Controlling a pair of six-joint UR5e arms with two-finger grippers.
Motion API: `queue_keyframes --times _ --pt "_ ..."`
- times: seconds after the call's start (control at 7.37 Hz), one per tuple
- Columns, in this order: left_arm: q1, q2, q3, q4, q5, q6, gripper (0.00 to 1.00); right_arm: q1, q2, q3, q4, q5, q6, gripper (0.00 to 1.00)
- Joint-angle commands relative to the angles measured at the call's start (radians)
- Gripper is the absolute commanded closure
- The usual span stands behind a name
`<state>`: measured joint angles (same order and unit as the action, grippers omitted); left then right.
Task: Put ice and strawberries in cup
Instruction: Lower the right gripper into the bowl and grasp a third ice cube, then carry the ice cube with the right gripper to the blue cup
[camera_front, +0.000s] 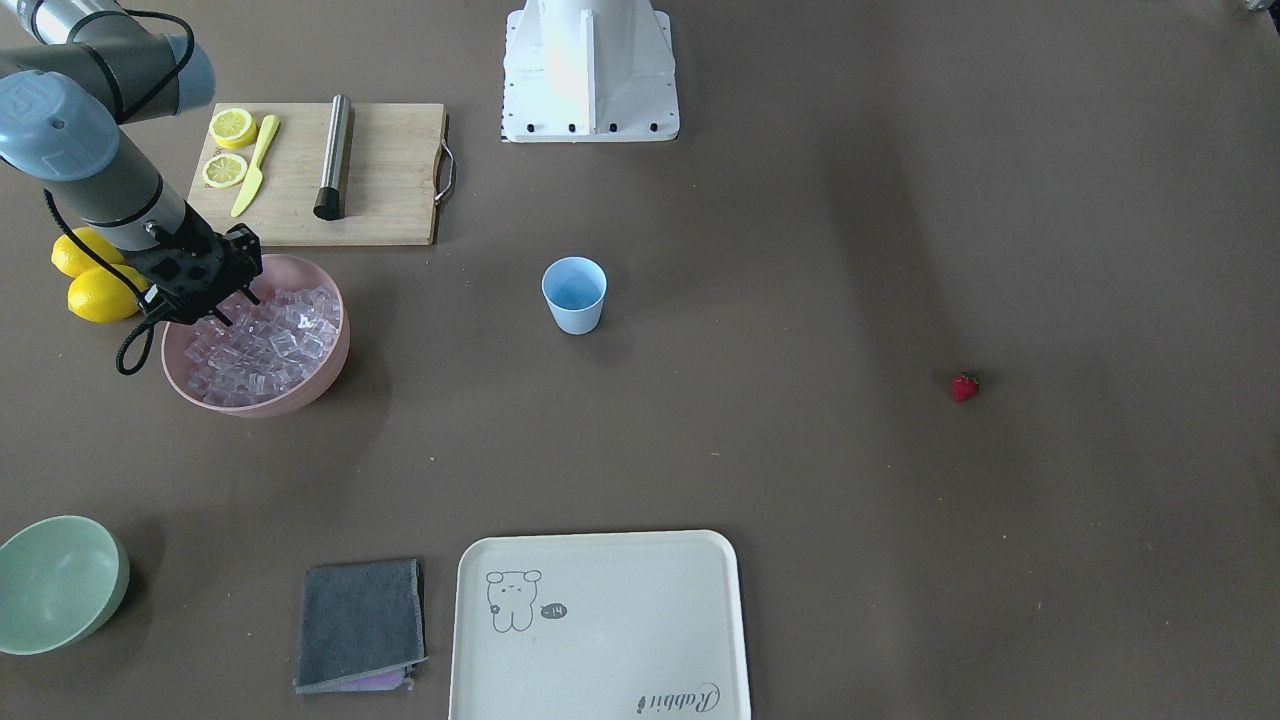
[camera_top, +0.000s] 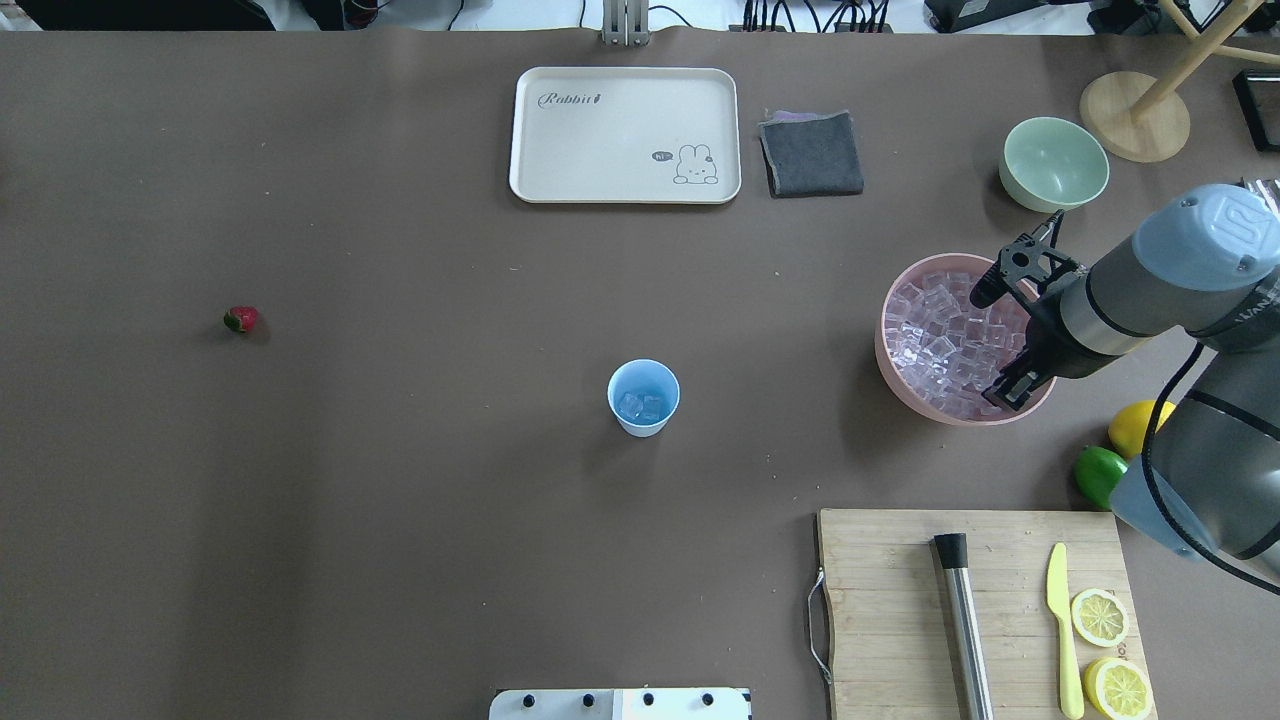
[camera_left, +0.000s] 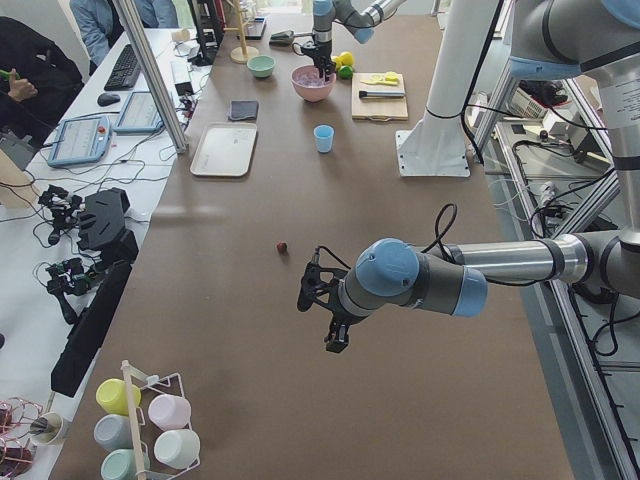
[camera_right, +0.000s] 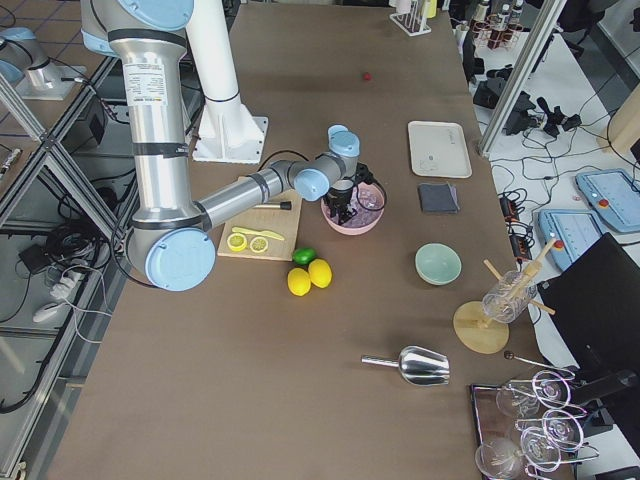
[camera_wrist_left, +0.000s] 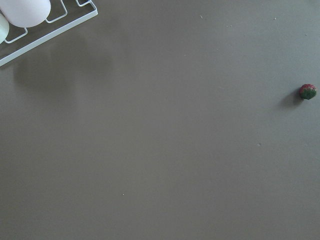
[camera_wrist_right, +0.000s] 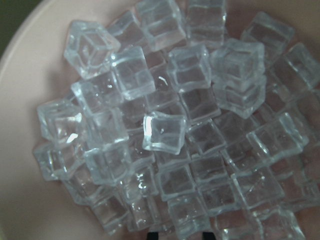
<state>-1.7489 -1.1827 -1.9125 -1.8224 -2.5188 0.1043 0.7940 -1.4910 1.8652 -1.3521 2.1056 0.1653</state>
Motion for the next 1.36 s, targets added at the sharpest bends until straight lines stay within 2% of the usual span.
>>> queue_keyframes --times 0.0,0.41,0.54,0.81,1.22 --pt "-0.006 0.0 0.0 0.0 0.0 0.0 0.02 0.019 0.008 0.008 -0.039 0.031 -0.003 1.0" --pt "-0.006 0.0 0.001 0.0 -0.002 0.0 0.02 0.053 0.023 0.026 -0.051 0.066 0.013 1.0" --pt "-0.006 0.0 0.001 0.0 0.0 0.0 0.02 0.056 0.059 0.041 -0.105 0.076 0.023 1.0" --pt "-0.006 0.0 0.003 0.0 -0.002 0.0 0.02 0.053 0.174 0.051 -0.179 0.128 0.266 1.0" --pt "-0.006 0.0 0.009 0.002 -0.002 0.002 0.02 -0.045 0.331 0.039 -0.177 0.113 0.738 1.0"
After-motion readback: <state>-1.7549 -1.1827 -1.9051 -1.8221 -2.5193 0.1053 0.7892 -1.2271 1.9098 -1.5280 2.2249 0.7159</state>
